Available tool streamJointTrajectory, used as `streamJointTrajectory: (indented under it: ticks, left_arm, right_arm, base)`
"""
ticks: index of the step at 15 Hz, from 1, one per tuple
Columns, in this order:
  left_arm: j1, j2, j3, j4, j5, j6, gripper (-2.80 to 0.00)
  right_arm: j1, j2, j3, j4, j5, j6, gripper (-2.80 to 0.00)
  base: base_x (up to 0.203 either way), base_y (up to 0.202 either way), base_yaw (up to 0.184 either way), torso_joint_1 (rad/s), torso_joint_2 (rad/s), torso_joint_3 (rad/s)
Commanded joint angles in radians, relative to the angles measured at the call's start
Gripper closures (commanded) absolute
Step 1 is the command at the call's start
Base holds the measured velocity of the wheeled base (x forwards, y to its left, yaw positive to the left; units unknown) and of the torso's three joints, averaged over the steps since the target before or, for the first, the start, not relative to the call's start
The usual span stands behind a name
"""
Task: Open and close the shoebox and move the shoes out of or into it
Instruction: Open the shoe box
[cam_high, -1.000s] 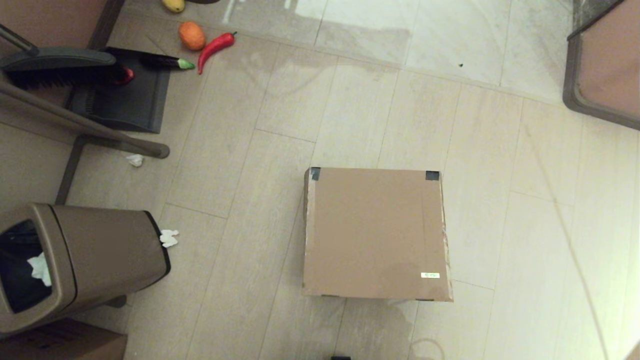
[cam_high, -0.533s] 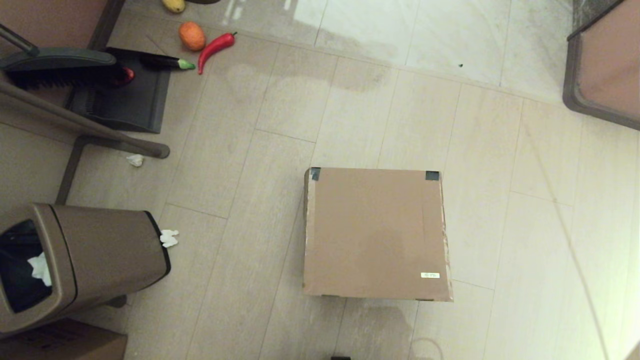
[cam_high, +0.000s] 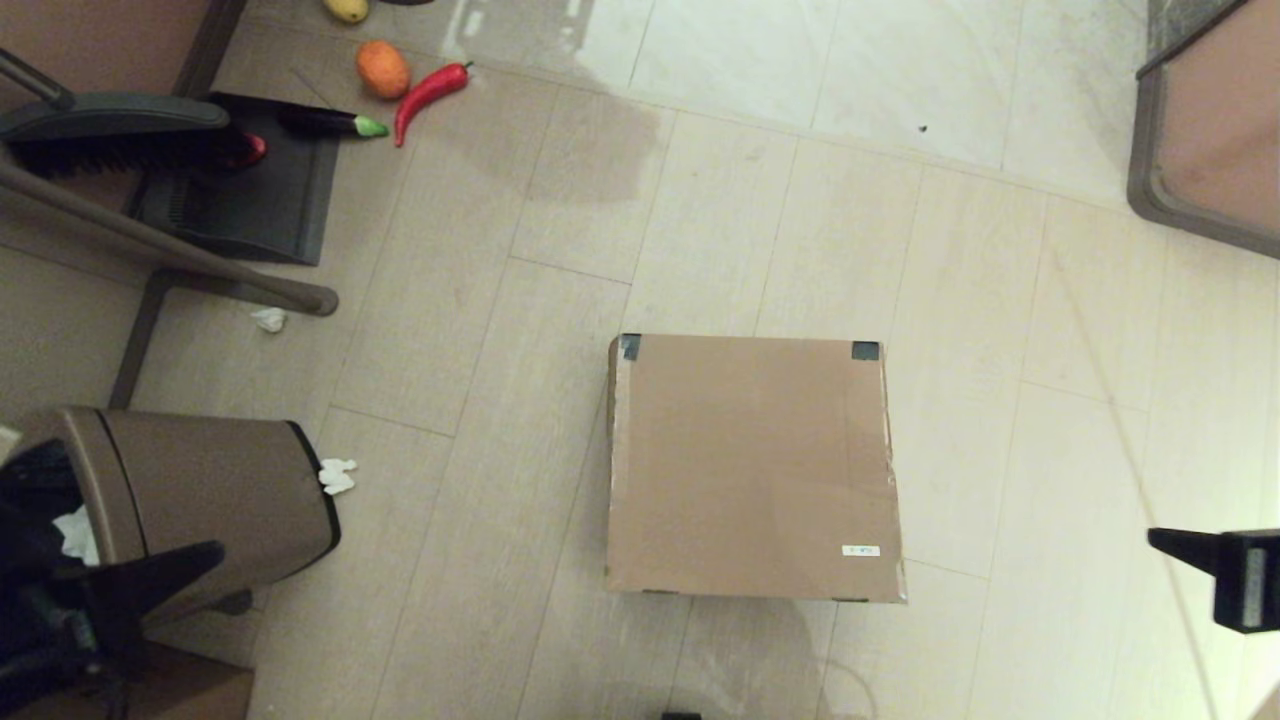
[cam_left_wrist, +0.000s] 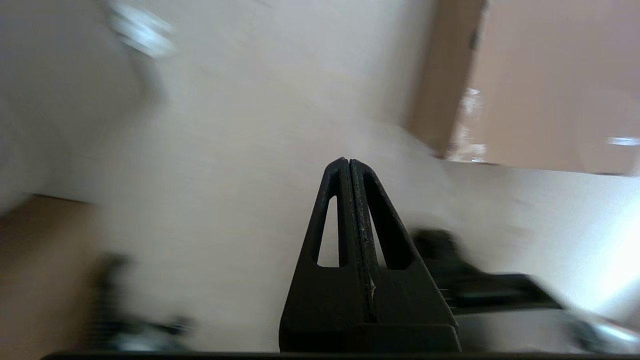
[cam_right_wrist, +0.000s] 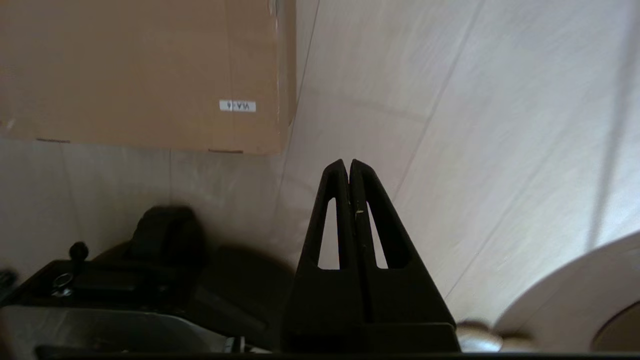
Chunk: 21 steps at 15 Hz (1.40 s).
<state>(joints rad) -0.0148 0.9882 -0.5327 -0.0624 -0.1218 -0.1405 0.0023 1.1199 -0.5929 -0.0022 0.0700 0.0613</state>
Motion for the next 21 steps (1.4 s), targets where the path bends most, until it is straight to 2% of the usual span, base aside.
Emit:
streamJointTrajectory:
  ticks: [1, 4, 6, 9, 11, 14, 16, 21]
  left_arm:
    - [-0.016, 0.371, -0.027, -0.1, -0.095, -0.05, 0.0]
    - [-0.057, 0.627, -0.038, -0.279, -0.25, -0.105, 0.0]
    - [-0.091, 0.789, -0.043, -0.425, -0.308, -0.123, 0.0]
    - [-0.128, 1.03, -0.075, -0.697, -0.326, -0.128, 0.0]
    - [-0.161, 1.136, -0.163, -0.785, -0.295, -0.131, 0.0]
    - [-0.231, 1.227, -0.304, -0.808, -0.236, -0.135, 0.0]
    - [-0.278, 1.272, -0.378, -0.792, -0.204, -0.136, 0.0]
    - [-0.331, 1.35, -0.527, -0.716, -0.192, -0.151, 0.0]
  right_arm:
    - [0.001, 0.31, -0.029, -0.042, 0.035, 0.012, 0.0]
    - [0.0, 0.608, -0.051, -0.294, 0.182, 0.031, 0.0]
    - [-0.003, 0.803, -0.056, -0.515, 0.248, 0.041, 0.0]
    - [-0.009, 1.007, -0.077, -0.782, 0.309, 0.116, 0.0]
    - [-0.025, 1.046, -0.124, -0.821, 0.36, 0.162, 0.0]
    - [-0.067, 1.09, -0.194, -0.82, 0.384, 0.166, 0.0]
    - [-0.078, 1.11, -0.193, -0.823, 0.385, 0.167, 0.0]
    - [-0.073, 1.17, -0.173, -0.888, 0.424, 0.176, 0.0]
  base:
    - [0.0, 0.0, 0.0, 0.0, 0.0, 0.0]
    - [0.0, 0.0, 0.0, 0.0, 0.0, 0.0]
    - [0.0, 0.0, 0.0, 0.0, 0.0, 0.0]
    - [0.0, 0.0, 0.0, 0.0, 0.0, 0.0]
    - [0.0, 0.0, 0.0, 0.0, 0.0, 0.0]
    - [0.0, 0.0, 0.0, 0.0, 0.0, 0.0]
    - [0.0, 0.0, 0.0, 0.0, 0.0, 0.0]
    - [0.0, 0.0, 0.0, 0.0, 0.0, 0.0]
